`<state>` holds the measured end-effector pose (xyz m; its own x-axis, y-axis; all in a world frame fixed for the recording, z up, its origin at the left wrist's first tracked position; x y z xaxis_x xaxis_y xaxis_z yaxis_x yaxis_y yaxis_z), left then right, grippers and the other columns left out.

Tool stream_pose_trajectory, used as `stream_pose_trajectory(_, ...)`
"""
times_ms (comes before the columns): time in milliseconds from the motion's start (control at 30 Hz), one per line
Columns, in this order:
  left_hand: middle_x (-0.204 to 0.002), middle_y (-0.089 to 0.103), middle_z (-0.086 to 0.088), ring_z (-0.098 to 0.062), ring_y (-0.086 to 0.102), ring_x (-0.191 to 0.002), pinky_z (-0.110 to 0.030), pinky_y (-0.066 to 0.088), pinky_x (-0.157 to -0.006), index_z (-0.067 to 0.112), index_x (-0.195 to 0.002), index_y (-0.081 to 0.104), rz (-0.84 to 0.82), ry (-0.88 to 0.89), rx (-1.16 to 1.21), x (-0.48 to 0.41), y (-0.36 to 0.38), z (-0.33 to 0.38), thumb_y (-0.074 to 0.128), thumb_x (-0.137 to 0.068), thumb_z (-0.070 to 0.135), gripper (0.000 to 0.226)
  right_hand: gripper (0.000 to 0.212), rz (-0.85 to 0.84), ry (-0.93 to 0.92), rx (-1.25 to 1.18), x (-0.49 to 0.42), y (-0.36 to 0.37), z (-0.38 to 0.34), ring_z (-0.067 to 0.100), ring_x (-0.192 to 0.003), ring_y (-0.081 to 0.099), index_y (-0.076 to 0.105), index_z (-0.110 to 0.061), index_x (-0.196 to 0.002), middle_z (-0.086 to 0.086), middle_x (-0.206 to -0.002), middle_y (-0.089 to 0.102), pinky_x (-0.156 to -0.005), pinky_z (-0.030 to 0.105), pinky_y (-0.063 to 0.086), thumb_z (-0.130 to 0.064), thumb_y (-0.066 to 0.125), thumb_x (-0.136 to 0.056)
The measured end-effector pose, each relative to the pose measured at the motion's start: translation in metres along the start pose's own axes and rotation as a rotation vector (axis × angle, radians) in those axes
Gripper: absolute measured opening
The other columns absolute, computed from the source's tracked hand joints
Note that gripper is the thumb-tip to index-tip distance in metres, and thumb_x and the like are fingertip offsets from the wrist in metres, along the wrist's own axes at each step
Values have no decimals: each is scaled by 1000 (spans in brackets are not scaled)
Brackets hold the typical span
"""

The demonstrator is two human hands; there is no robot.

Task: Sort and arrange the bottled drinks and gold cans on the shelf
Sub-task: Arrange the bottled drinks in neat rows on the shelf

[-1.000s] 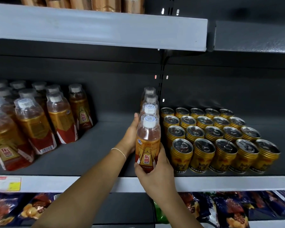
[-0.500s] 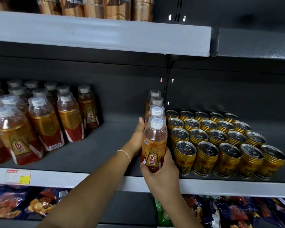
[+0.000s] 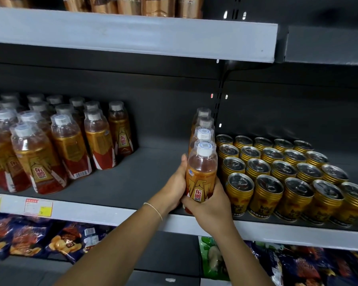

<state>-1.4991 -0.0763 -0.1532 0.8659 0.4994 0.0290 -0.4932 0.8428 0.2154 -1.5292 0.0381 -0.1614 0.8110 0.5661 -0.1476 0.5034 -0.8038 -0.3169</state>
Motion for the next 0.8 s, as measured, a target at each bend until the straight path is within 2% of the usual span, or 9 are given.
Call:
stream_pose_trajectory(167,-117,71,-1,-17,64,-113,-41,44,-107,46,-106,72,-13,32,-33,-1,0,1,28,-83,75,57,85,-36,7,-8,-1,1,-1,-11,-90,63,46,-39,-133,-22,-104,67,-80,19,56,-36,87,-59)
stream_pose_trajectory(333,-109,74,5,-13,66,-109,-36,47,-103,52,-96,72,-32,-16,-135,2,-1,1,24,-74,83,61,87,-43,12,14,-2,-1,-2,-13,-89,61,43,-36,-135,-23,-105,64,-70,6,46,-36,88,-60)
stream_pose_trajectory(467,-101,75,11,-7,68,-101,-27,52,-93,53,-92,73,-29,-39,-211,8,-3,6,23,-71,85,63,92,-51,11,60,1,-4,-9,6,-105,63,38,-30,-141,-12,-118,63,-88,26,53,-33,89,-64)
stream_pose_trajectory(533,-106,72,16,-1,65,-106,-22,49,-92,53,-101,69,-16,4,-247,13,-7,9,24,-73,86,62,101,-19,-11,154,12,-5,-13,18,-125,54,26,-23,-150,-2,-138,54,-103,35,48,-35,86,-70)
stream_pose_trajectory(567,-111,70,19,2,62,-109,-20,47,-93,53,-108,65,11,49,-278,16,-10,12,27,-78,84,57,104,31,-38,210,21,-7,-16,20,-134,45,19,-20,-154,2,-148,44,-111,34,40,-37,83,-74)
stream_pose_trajectory(600,-118,67,19,3,59,-114,-22,46,-96,50,-117,62,64,104,-319,18,-17,15,32,-85,76,51,102,105,-100,253,33,-10,-22,20,-140,37,15,-20,-155,3,-155,36,-112,30,34,-37,79,-79)
stream_pose_trajectory(667,-131,61,5,-9,54,-124,-36,41,-109,29,-130,57,190,184,-400,22,-35,18,45,-99,48,39,83,267,-357,275,58,-13,-43,19,-142,33,27,-16,-153,4,-156,34,-110,29,33,-31,73,-85)
stream_pose_trajectory(733,-126,64,-5,-20,57,-121,-45,40,-109,24,-118,61,259,191,-441,31,-53,20,51,-100,25,21,59,373,-663,241,76,-10,-62,22,-137,42,51,-6,-138,9,-145,48,-111,32,36,-21,69,-84)
stream_pose_trajectory(800,-112,69,-5,-22,63,-111,-47,45,-104,30,-102,65,298,204,-510,43,-72,27,54,-99,18,16,39,356,-854,181,81,4,-74,24,-128,52,65,-1,-120,11,-130,60,-108,33,40,-12,69,-82)
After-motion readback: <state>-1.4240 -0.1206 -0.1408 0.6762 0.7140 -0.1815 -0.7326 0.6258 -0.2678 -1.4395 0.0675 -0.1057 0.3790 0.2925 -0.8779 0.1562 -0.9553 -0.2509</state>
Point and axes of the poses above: each hand's wrist, its own x-axis away from the middle knuckle, its own y-axis out of the palm, z = x × y, the point moved 6 cm from there along -x, towards the middle knuckle
